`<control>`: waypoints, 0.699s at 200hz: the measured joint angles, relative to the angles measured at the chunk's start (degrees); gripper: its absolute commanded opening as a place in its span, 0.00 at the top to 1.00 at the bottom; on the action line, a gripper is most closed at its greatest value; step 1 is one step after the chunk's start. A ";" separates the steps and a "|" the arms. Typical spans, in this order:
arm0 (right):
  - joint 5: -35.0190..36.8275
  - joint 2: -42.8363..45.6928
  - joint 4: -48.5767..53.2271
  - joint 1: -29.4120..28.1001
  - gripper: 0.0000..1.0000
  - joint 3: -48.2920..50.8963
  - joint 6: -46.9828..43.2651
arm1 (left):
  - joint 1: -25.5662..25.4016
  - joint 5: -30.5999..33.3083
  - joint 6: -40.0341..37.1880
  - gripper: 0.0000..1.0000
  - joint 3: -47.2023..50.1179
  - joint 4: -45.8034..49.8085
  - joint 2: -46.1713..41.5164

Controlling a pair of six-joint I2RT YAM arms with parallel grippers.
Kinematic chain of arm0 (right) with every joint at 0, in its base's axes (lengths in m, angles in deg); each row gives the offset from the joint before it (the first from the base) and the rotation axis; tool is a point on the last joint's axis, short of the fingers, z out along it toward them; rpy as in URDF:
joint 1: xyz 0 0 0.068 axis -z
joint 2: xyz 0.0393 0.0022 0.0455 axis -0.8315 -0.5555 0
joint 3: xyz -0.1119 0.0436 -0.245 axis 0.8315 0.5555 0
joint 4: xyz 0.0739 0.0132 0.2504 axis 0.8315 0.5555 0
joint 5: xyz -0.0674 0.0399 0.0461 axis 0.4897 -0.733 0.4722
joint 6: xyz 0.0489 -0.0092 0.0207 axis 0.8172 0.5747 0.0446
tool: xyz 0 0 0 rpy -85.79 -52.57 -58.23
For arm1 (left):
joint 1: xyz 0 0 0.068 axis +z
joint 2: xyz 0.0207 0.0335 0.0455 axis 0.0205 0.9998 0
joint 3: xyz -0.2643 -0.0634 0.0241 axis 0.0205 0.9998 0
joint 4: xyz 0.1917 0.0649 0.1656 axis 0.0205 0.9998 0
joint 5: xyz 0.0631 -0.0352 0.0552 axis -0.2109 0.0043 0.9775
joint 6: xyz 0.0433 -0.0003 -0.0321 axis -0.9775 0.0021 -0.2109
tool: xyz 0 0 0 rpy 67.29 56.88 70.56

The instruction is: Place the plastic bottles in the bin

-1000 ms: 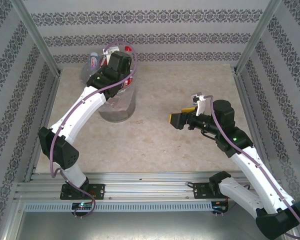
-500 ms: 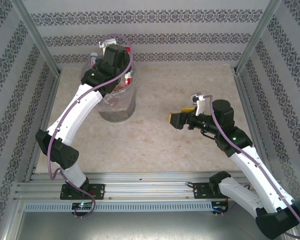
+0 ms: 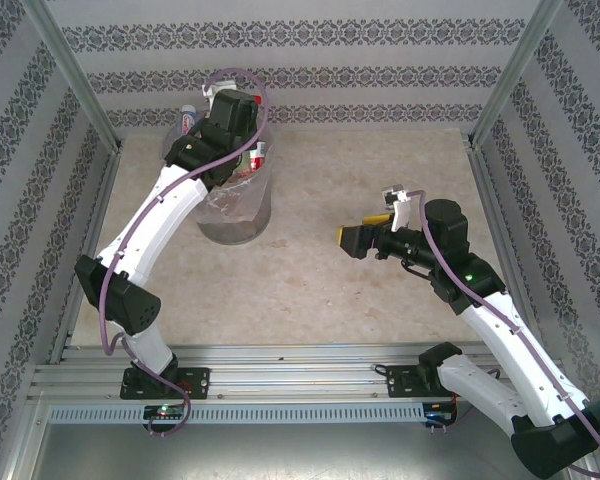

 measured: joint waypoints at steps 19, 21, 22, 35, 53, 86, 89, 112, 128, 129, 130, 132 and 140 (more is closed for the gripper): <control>0.00 0.07 -0.02 0.00 0.02 0.00 0.00 | 0.02 0.04 0.07 0.45 1.62 -1.81 -0.44; 0.00 0.07 0.00 0.00 0.02 0.00 0.00 | 0.02 0.04 0.04 0.45 1.86 -2.08 -0.52; -0.02 0.07 -0.02 0.00 0.02 0.00 0.00 | 0.02 0.04 0.04 0.45 1.92 -2.16 -0.55; -0.02 0.09 -0.02 0.00 0.02 0.00 0.00 | 0.07 0.04 0.07 0.46 3.23 -3.41 -1.22; 0.00 0.11 -0.02 0.00 0.02 0.00 0.00 | 0.24 -0.02 0.22 0.46 4.37 -4.28 -2.05; -0.02 0.09 -0.04 0.00 0.02 0.02 0.02 | 0.35 -0.48 0.48 0.34 4.74 -4.39 -2.54; -0.02 0.11 -0.04 0.00 0.02 0.02 0.02 | 0.35 -0.50 0.52 0.33 4.74 -4.39 -2.54; -0.02 0.09 -0.04 0.00 0.02 0.02 0.02 | 0.39 -0.87 0.46 0.28 4.70 -3.65 -2.54; -0.02 0.09 -0.04 0.00 0.02 0.02 0.02 | 0.74 -1.20 0.39 0.25 3.78 -2.49 -2.25; -0.02 0.09 -0.04 0.00 0.02 0.02 0.02 | 0.76 -1.25 0.39 0.24 3.65 -2.34 -2.23; -0.02 0.09 -0.04 0.00 0.02 0.02 0.02 | 0.79 -1.25 0.39 0.24 3.58 -2.34 -2.21; -0.02 0.09 -0.04 0.00 0.02 0.02 0.02 | 0.85 -1.27 0.33 0.24 3.34 -2.16 -2.12; 0.00 0.09 -0.04 0.00 0.02 0.02 0.02 | 1.05 -1.25 0.00 0.20 2.32 -1.55 -1.84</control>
